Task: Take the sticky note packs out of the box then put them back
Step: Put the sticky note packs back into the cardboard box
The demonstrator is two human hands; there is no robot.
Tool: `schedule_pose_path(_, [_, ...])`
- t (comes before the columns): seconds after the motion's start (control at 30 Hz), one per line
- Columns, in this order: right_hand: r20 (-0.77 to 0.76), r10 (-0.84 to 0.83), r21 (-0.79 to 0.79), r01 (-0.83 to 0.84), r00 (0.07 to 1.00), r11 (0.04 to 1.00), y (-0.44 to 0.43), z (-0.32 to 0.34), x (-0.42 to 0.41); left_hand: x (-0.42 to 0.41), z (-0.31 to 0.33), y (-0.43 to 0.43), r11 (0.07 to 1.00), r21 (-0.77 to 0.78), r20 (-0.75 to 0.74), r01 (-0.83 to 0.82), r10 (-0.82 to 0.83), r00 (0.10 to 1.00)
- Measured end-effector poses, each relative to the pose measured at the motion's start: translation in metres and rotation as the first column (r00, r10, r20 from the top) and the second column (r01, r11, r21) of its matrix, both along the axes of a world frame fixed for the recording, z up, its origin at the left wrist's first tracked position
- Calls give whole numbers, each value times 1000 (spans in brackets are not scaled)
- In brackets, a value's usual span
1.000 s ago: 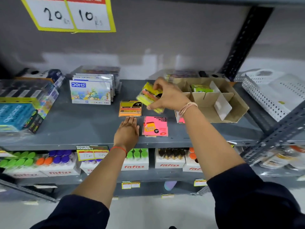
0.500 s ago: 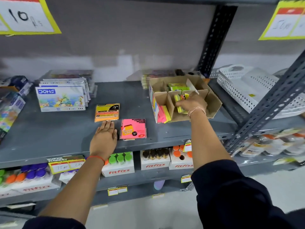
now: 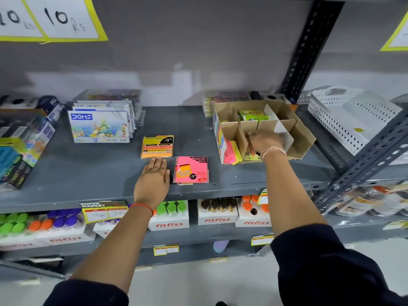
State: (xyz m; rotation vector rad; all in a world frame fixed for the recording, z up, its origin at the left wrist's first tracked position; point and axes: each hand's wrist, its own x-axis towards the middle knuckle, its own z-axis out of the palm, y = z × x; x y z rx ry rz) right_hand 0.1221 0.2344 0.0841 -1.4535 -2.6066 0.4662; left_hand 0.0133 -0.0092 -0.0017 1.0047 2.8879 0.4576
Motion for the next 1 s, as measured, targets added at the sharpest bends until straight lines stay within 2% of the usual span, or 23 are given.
schedule_pose_path(0.07, [-133, 78, 162, -56, 988, 985, -15, 24, -1, 0, 1, 0, 1000, 9, 14, 13, -14, 1000])
schedule_pose_path(0.1, [-242, 206, 170, -168, 948, 971, -24, 35, -4, -1, 0, 1, 1000, 7, 18, 30, -30, 999])
schedule_pose_path(0.13, [-308, 376, 131, -352, 874, 927, -33, 43, -9, -1, 0, 2, 999, -4, 24, 45, -45, 999])
schedule_pose_path(0.17, [-303, 535, 42, -550, 789, 834, -45, 47, -15, -3, -1, 3, 998, -18, 33, 54, -54, 998])
schedule_pose_path(0.2, [-232, 659, -78, -689, 716, 721, -57, 45, -22, -5, -1, 4, 998, -28, 44, 57, -56, 997])
schedule_pose_path(0.23, [-124, 749, -179, -757, 651, 629, -69, 39, -27, -6, -2, 4, 998, -29, 52, 56, -55, 997])
schedule_pose_path(0.27, [-18, 805, -236, -785, 594, 574, -77, 30, -33, -7, -3, 3, 998, -20, 50, 56, -55, 997])
schedule_pose_path(0.33, [121, 829, -270, -786, 546, 557, -85, 7, -41, -7, -5, 2, 998, 25, 32, 59, -60, 998])
schedule_pose_path(0.4, [185, 810, -279, -761, 556, 586, -85, -9, -45, -5, -5, 0, 996, 62, 13, 59, -60, 998])
schedule_pose_path(0.47, [181, 800, -274, -751, 573, 600, -83, -19, -46, -5, -5, 1, 996, 67, 3, 58, -59, 998])
schedule_pose_path(0.63, [137, 827, -264, -784, 545, 561, -85, -27, -44, -4, -4, 0, 997, 63, 3, 48, -48, 999])
schedule_pose_path(0.83, [-7, 771, -193, -757, 637, 624, -89, -28, -44, -1, 3, 0, 997, 43, 24, 58, -59, 998])
schedule_pose_path(1.0, [-175, 688, -140, -710, 704, 690, -86, -10, -32, 14, 7, 11, 990, 138, 39, 29, -35, 999])
